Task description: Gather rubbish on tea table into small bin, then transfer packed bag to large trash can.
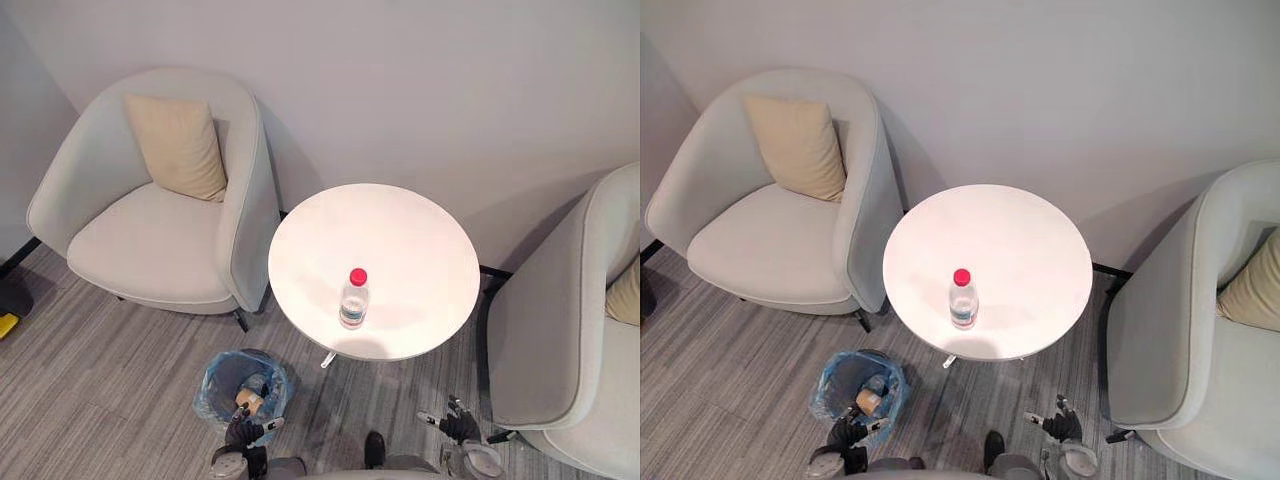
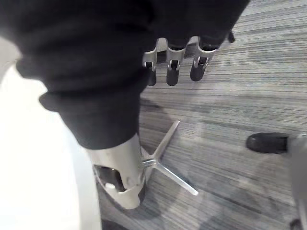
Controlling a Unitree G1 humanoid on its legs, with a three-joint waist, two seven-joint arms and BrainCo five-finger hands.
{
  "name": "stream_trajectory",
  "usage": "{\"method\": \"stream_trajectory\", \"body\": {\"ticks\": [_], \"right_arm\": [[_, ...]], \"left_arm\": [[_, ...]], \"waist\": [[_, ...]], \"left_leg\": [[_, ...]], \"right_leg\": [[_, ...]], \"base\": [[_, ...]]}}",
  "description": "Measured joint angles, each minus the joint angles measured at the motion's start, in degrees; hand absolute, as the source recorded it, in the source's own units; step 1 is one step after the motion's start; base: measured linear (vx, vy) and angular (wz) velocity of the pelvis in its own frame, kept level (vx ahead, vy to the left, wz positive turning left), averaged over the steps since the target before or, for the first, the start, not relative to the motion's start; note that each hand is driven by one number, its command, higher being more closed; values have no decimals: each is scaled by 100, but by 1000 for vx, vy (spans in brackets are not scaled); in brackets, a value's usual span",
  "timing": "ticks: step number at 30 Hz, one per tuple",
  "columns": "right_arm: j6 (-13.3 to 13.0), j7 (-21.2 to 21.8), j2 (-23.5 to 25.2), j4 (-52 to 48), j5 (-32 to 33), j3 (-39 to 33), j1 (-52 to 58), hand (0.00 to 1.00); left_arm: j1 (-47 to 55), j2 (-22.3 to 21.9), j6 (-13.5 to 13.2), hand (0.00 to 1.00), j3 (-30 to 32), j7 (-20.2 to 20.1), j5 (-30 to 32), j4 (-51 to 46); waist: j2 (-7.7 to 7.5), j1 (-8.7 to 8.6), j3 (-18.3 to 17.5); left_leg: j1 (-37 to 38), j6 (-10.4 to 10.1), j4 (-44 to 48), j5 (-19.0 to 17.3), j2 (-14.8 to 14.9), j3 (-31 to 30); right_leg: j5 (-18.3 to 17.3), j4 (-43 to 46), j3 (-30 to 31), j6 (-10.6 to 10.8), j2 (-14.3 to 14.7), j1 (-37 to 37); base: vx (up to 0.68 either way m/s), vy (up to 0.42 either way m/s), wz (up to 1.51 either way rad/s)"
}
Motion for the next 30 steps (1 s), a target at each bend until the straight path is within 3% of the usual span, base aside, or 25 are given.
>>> {"method": "stream_trajectory", "body": {"ticks": [15,21,30], "right_arm": [[-237,-111,-88,-2368,-624,41,181,0],[-314,-58,-266,-2575,-626,426,-27,0],[-315,23,-481,-2573,-645,701,-509,0]], "left_arm": [[69,55,-20,0,-250,-8,116,-39],[118,137,-28,0,-280,-13,156,-81],[115,150,-103,0,-273,-13,154,-91]], "waist": [[-60,-2,-148],[-137,11,-192],[-134,118,-193]], "left_leg": [[165,-51,-303,131,-12,-72],[28,-49,-310,133,-20,-135],[-98,-6,-305,180,-100,-227]], "right_leg": [[160,-325,-17,-32,19,192],[151,-325,-79,-22,10,82],[143,-324,-171,-12,-25,-12]], "base": [[-23,0,1],[-14,11,5],[-4,13,5]]}}
